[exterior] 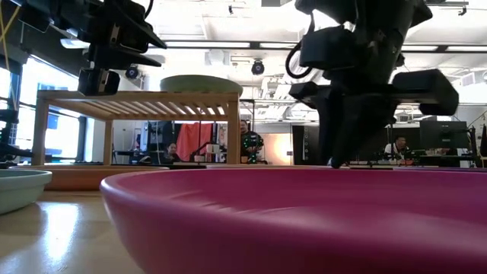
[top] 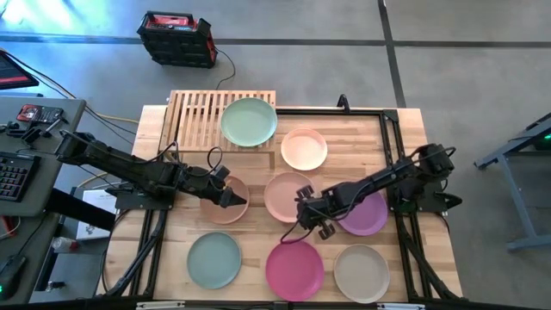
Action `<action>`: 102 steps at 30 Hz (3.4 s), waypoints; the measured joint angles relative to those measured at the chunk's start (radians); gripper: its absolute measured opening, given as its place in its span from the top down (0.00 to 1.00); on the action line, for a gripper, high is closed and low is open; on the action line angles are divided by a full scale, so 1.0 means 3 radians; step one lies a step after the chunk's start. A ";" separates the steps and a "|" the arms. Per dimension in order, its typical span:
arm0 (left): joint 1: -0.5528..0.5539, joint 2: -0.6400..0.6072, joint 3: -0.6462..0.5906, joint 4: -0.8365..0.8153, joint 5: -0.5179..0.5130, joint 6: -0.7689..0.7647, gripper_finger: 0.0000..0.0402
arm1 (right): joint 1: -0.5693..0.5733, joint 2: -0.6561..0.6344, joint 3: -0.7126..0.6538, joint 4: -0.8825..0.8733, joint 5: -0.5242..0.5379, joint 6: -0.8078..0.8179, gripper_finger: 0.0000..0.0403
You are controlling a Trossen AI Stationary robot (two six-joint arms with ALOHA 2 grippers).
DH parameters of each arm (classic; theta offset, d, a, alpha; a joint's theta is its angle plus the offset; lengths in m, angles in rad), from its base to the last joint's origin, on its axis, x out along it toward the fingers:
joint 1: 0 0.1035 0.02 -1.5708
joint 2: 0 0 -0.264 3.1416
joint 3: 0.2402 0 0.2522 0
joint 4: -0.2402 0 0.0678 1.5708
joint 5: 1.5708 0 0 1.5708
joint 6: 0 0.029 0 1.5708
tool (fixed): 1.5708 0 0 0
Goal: Place and stack plates onto a shelf
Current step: Stack the brown plate on top of the blue plate on the shelf
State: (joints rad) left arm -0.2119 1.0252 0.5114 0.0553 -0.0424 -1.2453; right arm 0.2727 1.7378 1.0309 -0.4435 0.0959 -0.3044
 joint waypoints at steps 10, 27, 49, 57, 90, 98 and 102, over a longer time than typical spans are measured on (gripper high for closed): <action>0.0000 0.0000 0.0000 -0.0007 0.0001 0.0001 0.78 | -0.0037 0.0041 0.0000 0.0000 -0.0235 -0.0060 0.85; -0.0001 -0.0001 0.0001 -0.0017 0.0001 0.0001 0.78 | -0.0036 0.0161 -0.0001 0.0004 0.0022 -0.0040 0.98; -0.0001 -0.0001 0.0003 -0.0019 0.0002 0.0001 0.78 | 0.0027 0.0161 0.0742 -0.0792 -0.0375 0.0353 1.00; -0.0001 -0.0001 0.0003 -0.0019 0.0002 0.0001 0.78 | 0.0132 0.0161 0.1187 -0.1259 -0.0269 0.0542 1.00; 0.0006 -0.0001 0.0003 -0.0018 -0.0162 -0.0113 0.78 | 0.0235 0.0161 0.2636 -0.2758 0.0411 0.0809 1.00; 0.0006 -0.0001 0.0003 -0.0018 -0.0244 -0.0113 0.78 | 0.0129 0.0156 0.3080 -0.2743 0.0776 0.0500 1.00; 0.0006 -0.0001 0.0003 -0.0017 -0.0253 -0.0106 0.78 | -0.0017 0.0156 0.3198 -0.2642 0.0865 0.0282 1.00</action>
State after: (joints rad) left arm -0.2100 1.0248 0.5121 0.0502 -0.1184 -1.2771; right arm 0.2678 1.7847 1.9902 -1.2362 0.3554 -0.2198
